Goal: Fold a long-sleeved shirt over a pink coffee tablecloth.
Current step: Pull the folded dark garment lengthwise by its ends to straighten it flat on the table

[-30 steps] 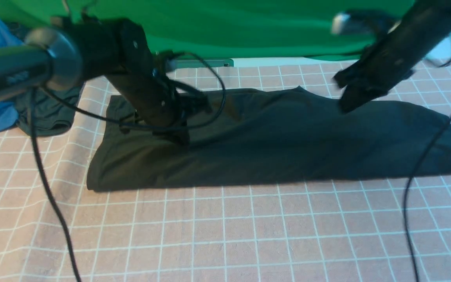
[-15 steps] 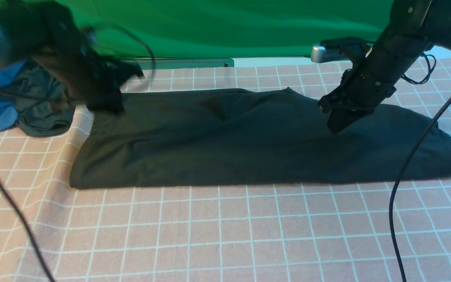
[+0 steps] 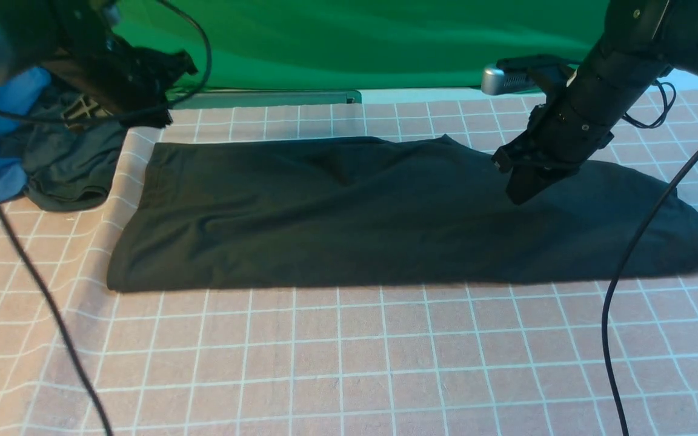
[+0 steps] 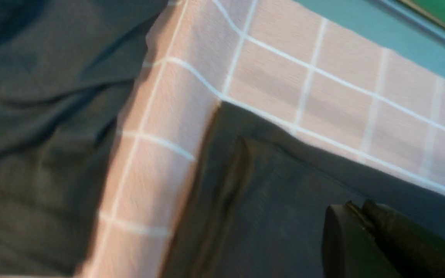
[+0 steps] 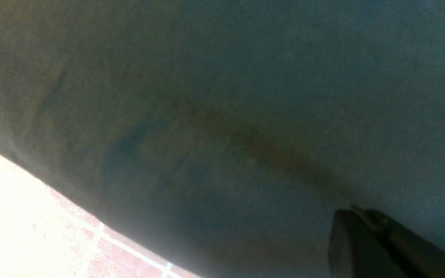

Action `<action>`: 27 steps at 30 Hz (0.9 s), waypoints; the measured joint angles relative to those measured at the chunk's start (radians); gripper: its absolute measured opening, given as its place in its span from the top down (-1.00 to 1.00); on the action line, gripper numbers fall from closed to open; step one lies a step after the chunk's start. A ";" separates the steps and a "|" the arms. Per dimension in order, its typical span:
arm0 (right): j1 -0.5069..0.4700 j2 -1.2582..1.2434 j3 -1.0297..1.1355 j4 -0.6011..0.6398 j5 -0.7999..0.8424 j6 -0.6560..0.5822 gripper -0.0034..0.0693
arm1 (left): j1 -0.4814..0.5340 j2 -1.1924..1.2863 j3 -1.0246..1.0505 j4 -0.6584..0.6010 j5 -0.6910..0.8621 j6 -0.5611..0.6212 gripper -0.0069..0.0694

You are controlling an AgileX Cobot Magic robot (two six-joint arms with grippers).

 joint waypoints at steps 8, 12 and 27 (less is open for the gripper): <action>0.000 0.000 0.000 0.001 0.000 0.000 0.80 | 0.000 0.096 -0.017 0.105 -0.072 0.001 0.00; 0.000 0.000 0.000 0.001 0.000 -0.001 0.78 | 0.000 0.124 -0.017 0.111 -0.085 0.002 -0.22; 0.000 0.000 0.000 0.001 -0.015 0.000 0.72 | 0.000 0.163 -0.021 0.064 -0.123 0.150 0.74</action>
